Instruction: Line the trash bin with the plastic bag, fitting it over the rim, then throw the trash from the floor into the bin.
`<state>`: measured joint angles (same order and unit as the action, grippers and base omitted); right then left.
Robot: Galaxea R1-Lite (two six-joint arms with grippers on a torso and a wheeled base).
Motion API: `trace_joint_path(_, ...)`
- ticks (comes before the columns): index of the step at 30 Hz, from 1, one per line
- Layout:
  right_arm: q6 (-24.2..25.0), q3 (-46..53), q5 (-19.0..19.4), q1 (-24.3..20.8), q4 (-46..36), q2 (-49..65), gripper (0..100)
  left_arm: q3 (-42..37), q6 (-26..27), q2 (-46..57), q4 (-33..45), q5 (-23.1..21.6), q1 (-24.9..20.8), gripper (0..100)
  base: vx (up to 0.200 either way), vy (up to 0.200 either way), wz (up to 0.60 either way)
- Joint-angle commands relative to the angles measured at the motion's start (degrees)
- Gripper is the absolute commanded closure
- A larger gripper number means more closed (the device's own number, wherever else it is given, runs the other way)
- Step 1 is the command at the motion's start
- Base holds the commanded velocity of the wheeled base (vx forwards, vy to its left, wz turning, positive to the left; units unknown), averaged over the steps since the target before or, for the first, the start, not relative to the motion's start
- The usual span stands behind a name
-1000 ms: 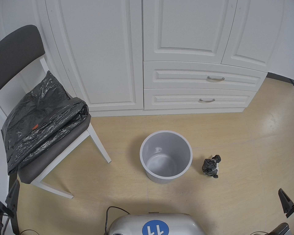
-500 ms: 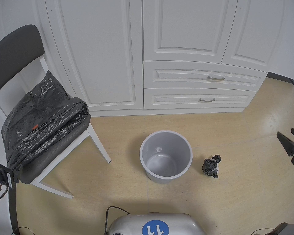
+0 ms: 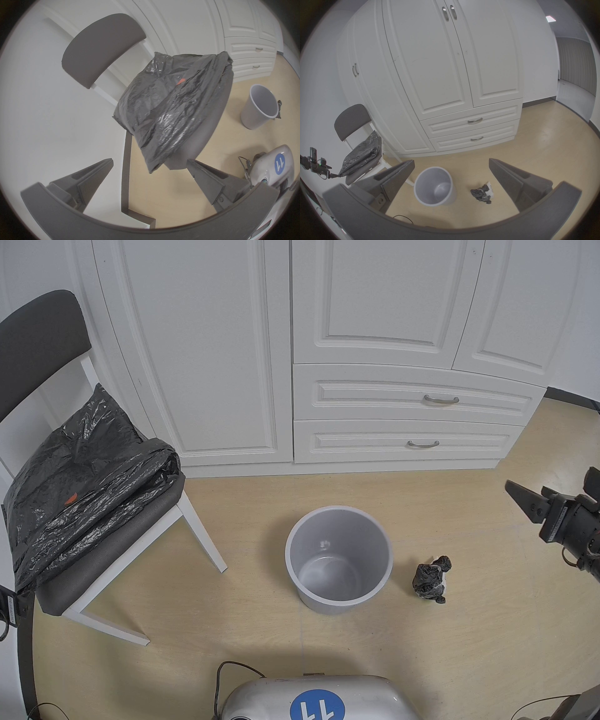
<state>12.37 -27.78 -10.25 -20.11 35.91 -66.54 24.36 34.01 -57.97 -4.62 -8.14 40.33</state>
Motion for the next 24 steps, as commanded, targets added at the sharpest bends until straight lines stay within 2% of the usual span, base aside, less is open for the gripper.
trace_joint_path(1, 1.2, 0.1, -1.7, -3.9, 3.8, -7.6, 0, -0.9, 1.6, -5.6, -3.6, -2.1, 6.3, 0, 0.0, 0.0, 0.0)
trace_joint_path(8, 1.3, -0.5, -1.5, -4.1, 3.9, -8.6, 0, -1.9, 2.5, -9.4, -8.6, -1.9, 6.4, 0, 0.0, 0.0, 0.0)
trace_joint_path(9, 1.3, -0.5, -1.5, -4.1, 3.9, -8.5, 0, -2.6, 2.4, -10.6, -11.1, -1.9, 6.4, 0, 0.0, 0.0, 0.0)
trace_joint_path(20, 1.8, -0.8, -1.3, -3.9, 4.0, -8.1, 0, -2.9, 2.3, -13.4, -12.3, -1.7, 6.3, 0, 0.0, 0.0, 0.0)
trace_joint_path(24, 2.6, -0.9, -1.4, -4.0, 4.5, -7.9, 0, -3.9, 1.6, -17.8, -18.5, -1.6, 6.3, 0, 0.0, 0.0, 0.0)
